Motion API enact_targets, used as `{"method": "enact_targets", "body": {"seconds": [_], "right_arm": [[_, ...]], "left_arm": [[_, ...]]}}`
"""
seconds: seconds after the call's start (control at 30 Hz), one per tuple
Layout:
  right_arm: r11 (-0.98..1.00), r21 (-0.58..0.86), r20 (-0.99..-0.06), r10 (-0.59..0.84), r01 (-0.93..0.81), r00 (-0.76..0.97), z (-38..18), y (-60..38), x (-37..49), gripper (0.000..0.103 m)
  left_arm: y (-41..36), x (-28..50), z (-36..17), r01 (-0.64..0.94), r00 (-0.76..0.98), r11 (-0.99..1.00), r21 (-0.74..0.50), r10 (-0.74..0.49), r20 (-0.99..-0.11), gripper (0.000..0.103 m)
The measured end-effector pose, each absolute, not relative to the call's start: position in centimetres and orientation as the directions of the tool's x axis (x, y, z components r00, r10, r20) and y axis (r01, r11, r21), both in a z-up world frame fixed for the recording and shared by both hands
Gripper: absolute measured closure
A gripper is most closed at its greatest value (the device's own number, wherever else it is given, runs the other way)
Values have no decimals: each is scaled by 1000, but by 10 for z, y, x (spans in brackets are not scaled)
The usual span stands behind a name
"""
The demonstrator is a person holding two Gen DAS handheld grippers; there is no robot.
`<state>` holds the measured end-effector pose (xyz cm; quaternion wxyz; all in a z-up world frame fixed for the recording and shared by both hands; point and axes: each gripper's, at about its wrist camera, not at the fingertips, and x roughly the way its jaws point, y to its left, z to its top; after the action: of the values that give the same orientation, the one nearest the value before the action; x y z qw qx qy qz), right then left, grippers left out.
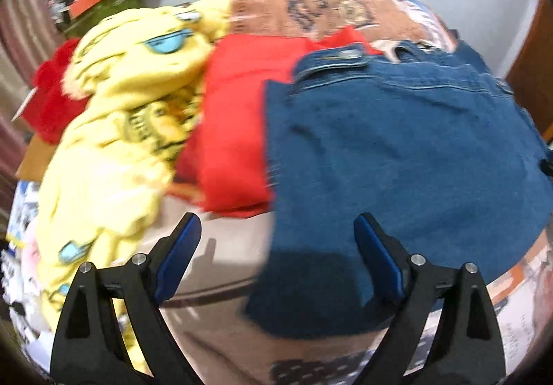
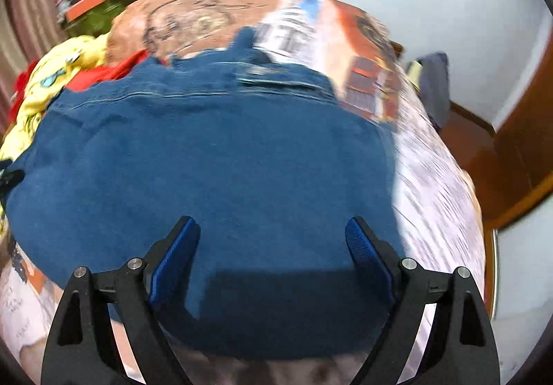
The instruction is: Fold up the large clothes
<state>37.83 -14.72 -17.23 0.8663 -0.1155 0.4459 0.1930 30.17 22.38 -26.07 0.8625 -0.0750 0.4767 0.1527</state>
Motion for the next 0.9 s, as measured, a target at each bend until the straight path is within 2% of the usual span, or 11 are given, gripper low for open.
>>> {"method": "enact_targets", "body": {"seconds": [0.1,0.17,0.37,0.43,0.57,0.67,0.9], "right_arm": [[926,-57,-813,174,-373,555,-169,-169,376,17],[940,-10,-813,191,-341,550,-166,-185,374,16],[979,12,-817,127,-203,562,-157,-221,369,16],[982,21,-813,125,-186,569,-151,-227,365,16],[977,26,-787,151,-212,599,-134,-216,358,16],[966,34,-766,190,-256,615,-124,-198,355,16],[914,40,-751,294,-404,591,-120,-135,350,16]], "left_arm": [[237,286,-261,-369,488,929,23,215,-846,10],[244,278,-259,-396,485,918,17,224,-845,10],[262,257,-249,-519,410,842,147,396,-822,11],[267,248,-242,-553,420,826,108,388,-820,11],[269,232,-226,-570,511,817,-87,270,-816,11],[262,228,-224,-538,571,805,-250,130,-810,11],[228,240,-250,-483,571,752,-450,-119,-812,11]]}}
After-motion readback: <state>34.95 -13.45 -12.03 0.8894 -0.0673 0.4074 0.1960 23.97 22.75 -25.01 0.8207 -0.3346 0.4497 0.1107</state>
